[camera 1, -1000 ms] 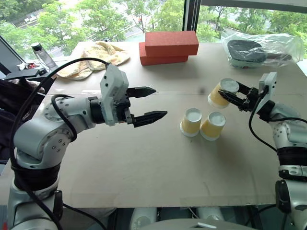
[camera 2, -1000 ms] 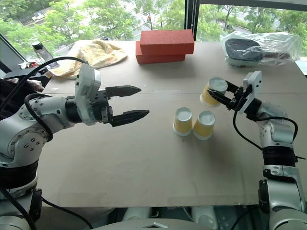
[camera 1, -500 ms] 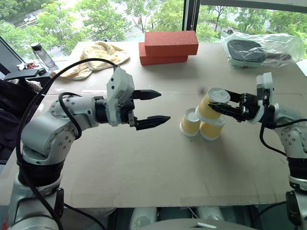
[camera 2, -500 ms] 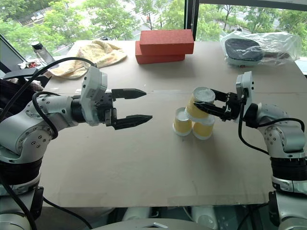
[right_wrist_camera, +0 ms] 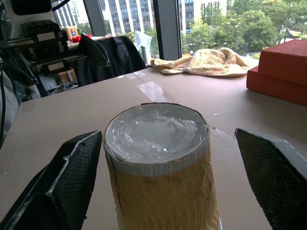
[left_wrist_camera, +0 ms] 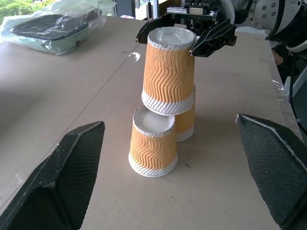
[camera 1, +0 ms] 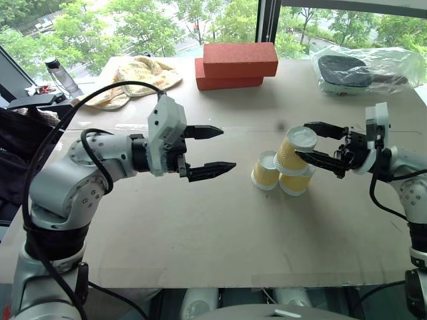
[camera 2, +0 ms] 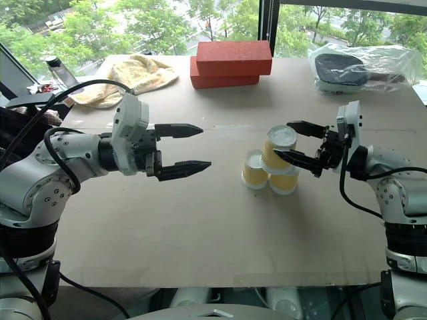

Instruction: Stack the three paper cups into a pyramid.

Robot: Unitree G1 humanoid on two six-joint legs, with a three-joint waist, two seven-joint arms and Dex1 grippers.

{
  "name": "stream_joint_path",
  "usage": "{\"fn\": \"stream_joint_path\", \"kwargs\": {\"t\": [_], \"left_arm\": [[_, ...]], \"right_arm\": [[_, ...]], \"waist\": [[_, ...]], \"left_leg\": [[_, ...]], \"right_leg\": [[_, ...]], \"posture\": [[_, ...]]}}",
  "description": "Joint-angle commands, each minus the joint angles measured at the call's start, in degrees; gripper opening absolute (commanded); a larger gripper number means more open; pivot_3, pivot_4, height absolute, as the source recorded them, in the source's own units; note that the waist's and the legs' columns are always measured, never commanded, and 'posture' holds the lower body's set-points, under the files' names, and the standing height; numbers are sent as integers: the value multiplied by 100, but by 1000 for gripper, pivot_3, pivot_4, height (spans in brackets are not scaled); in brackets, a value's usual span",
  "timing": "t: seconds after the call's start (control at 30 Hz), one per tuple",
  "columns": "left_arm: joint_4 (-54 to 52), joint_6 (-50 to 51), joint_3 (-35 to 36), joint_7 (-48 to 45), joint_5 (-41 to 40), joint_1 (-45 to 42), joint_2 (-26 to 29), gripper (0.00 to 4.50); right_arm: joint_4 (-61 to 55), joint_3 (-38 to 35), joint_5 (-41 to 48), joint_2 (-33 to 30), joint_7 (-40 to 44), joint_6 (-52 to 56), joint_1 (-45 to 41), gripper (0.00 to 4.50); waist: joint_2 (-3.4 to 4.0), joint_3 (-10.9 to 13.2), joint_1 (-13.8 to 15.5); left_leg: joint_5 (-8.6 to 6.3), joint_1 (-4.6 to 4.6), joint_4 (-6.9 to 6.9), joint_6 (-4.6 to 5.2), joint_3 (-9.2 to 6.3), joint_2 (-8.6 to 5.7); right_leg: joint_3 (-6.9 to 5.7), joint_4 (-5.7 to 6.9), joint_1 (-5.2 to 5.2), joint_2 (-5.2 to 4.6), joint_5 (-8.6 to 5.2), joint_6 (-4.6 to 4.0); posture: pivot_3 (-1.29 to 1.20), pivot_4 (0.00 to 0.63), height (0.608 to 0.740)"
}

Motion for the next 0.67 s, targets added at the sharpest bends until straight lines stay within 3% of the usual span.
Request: {"fn": "stream_joint_path", "kwargs": {"t": [0.03, 0.1, 0.2, 0.33, 0.47, 0.67], "left_arm": [[-49, -112, 103, -26, 29, 105, 39, 4500], [-92, -90, 174, 18, -2, 292, 31, 4500], [-248, -189, 253, 296, 172, 1240, -98, 4500], [-178, -979, 62, 854, 909, 2589, -682, 4500], [331, -1791, -193, 944, 1555, 3284, -1117, 4500], [1377, -2838, -275, 1223, 2222, 3343, -1693, 4500]], "right_arm": [[-373, -600, 421, -191, 104, 54, 367, 4430], [-399, -837, 547, -307, 170, 93, 658, 4430], [-23, -1358, 531, -518, 417, -4, 1487, 4430], [1060, -1268, -679, -487, 748, -1577, 2296, 4430], [2151, -1235, -1298, -24, 724, -3279, 2128, 4430], [3095, -900, -1661, 78, 922, -3977, 1821, 4430]], "waist": [[0, 0, 14], [0, 0, 17], [0, 0, 18], [-3, -2, 5], [0, -4, -39], [8, -9, -21]], "left_leg": [[0, -1, 0, 0, -1, 0], [-1, -2, 0, 1, 0, 0], [-3, 2, -1, 5, 1, 0], [-14, 10, -13, 23, 5, 1], [-14, 24, -10, 25, 13, 0], [-15, 56, -10, 25, 17, -2]], "right_leg": [[0, 0, 0, 0, 0, 0], [0, -1, 0, -1, 0, 0], [5, -1, 2, -3, 0, 0], [31, -8, 4, -4, 0, 0], [44, 4, 5, 0, 0, -3], [54, 5, 30, 1, 2, -5]], "posture": [[0, 150, 730], [0, 150, 730], [0, 150, 730], [0, 150, 730], [0, 150, 730], [0, 150, 730]]}}
